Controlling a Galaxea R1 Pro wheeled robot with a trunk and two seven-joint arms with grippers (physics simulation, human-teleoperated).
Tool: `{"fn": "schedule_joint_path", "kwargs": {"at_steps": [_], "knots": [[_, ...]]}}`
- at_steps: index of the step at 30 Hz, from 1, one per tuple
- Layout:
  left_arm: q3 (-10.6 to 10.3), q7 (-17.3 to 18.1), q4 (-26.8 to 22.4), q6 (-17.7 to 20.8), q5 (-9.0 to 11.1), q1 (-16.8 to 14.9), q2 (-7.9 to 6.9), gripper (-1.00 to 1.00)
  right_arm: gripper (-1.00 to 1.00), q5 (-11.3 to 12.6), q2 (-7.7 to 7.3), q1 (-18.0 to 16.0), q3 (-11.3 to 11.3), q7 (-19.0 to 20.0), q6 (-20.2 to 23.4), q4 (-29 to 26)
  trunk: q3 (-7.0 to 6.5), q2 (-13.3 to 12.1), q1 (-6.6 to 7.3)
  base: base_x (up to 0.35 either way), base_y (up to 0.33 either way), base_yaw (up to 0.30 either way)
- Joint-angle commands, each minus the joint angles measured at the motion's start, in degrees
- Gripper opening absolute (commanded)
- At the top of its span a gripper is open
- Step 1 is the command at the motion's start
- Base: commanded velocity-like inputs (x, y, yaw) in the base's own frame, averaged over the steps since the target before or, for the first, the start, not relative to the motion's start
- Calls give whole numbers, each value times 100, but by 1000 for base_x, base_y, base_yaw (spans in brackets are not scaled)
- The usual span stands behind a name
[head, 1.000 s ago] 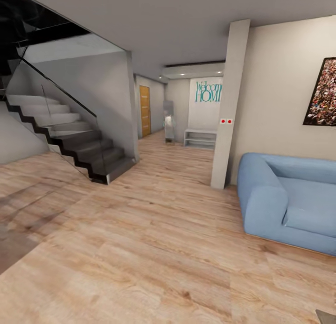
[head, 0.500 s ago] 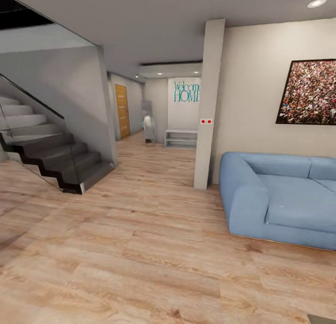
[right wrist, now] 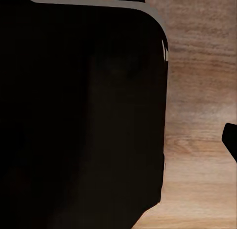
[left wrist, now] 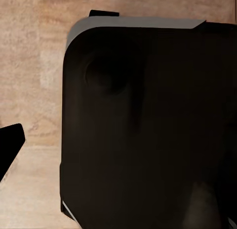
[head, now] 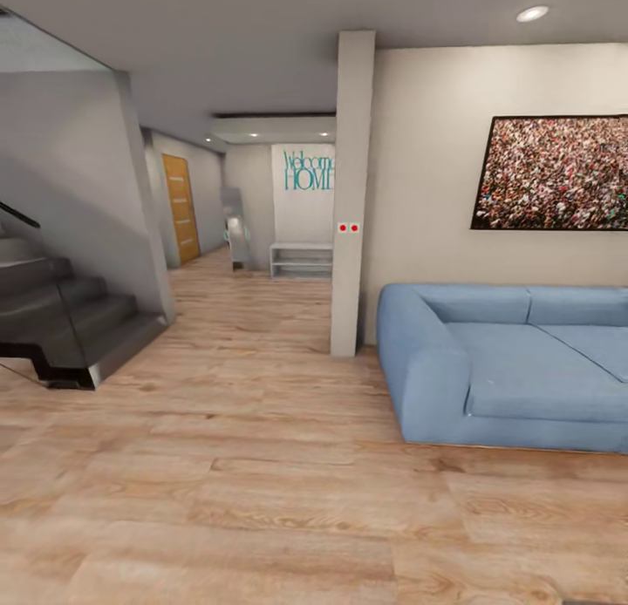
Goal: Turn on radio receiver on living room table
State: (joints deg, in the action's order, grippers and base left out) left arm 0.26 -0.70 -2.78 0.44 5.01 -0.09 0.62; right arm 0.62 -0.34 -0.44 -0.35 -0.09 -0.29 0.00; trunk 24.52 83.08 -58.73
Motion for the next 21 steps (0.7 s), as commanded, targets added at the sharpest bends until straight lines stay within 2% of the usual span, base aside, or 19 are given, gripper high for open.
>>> {"fn": "schedule_joint_path", "kwargs": {"at_steps": [1, 9, 21], "knots": [[0, 0, 2, 0, 0, 0, 0, 100, 100, 0, 0, 0, 0, 0, 1, 0, 0, 0, 0, 328, 77, -285], [0, 0, -1, 0, 0, 0, -1, 100, 100, 0, -1, 0, 0, 0, 2, 0, 0, 0, 0, 328, 77, -245], [0, 0, -1, 0, 0, 0, 0, 100, 100, 0, -1, 0, 0, 0, 2, 0, 0, 0, 0, 328, 77, -18]]}}
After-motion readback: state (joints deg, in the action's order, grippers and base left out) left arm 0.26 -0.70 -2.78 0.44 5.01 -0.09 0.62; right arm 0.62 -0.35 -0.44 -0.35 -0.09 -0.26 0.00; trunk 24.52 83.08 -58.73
